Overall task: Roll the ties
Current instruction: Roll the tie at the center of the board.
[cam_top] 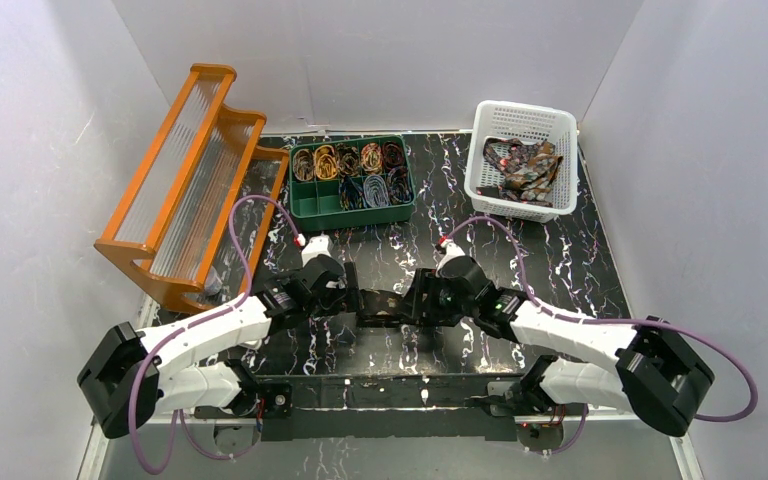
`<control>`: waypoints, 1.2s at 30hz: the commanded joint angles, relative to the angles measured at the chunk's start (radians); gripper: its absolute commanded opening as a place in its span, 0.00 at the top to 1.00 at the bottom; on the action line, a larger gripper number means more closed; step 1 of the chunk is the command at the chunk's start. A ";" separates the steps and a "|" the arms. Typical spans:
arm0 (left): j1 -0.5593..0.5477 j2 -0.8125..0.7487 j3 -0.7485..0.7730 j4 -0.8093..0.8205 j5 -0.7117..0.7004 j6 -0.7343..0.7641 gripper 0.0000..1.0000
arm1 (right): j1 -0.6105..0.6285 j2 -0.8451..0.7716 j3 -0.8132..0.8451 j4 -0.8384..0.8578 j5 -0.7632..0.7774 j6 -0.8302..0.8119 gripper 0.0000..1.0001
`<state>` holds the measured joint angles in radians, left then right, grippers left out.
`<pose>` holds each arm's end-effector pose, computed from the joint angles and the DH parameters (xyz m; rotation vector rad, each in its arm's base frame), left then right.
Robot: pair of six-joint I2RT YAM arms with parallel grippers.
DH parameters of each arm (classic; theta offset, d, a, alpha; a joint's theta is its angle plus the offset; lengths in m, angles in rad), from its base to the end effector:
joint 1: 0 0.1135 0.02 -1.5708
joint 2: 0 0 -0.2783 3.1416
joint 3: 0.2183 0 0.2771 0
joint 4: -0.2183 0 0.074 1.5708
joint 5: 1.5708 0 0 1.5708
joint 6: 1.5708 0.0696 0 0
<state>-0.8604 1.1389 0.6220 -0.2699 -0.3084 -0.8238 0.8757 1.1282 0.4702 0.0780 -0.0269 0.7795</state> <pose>0.1904 -0.1890 0.1854 -0.1083 2.3595 -0.4830 0.1725 0.2098 0.1683 -0.1284 2.3167 0.9442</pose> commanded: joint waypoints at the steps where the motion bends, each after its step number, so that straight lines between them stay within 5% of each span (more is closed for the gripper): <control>1: 0.016 0.006 -0.007 0.039 0.041 -0.007 0.02 | -0.019 0.025 -0.004 0.032 0.018 0.171 0.36; 8: 0.027 -0.025 -0.028 0.049 0.051 -0.008 0.02 | -0.104 0.082 0.008 0.093 -0.096 0.153 0.45; 18: 0.117 -0.019 -0.033 0.039 0.130 0.024 0.02 | -0.140 0.178 0.038 0.154 -0.196 0.150 0.46; 26: 0.148 -0.075 -0.088 0.192 0.279 0.049 0.02 | -0.144 0.247 0.056 0.176 -0.225 0.153 0.48; 36: 0.148 0.042 -0.171 0.407 0.399 0.023 0.04 | -0.172 0.335 0.031 0.160 -0.243 0.140 0.66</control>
<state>-0.7151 1.1343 0.4835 0.0147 0.0189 -0.7864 0.7170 1.4174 0.4946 0.2314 -0.2531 0.9287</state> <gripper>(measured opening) 0.975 0.359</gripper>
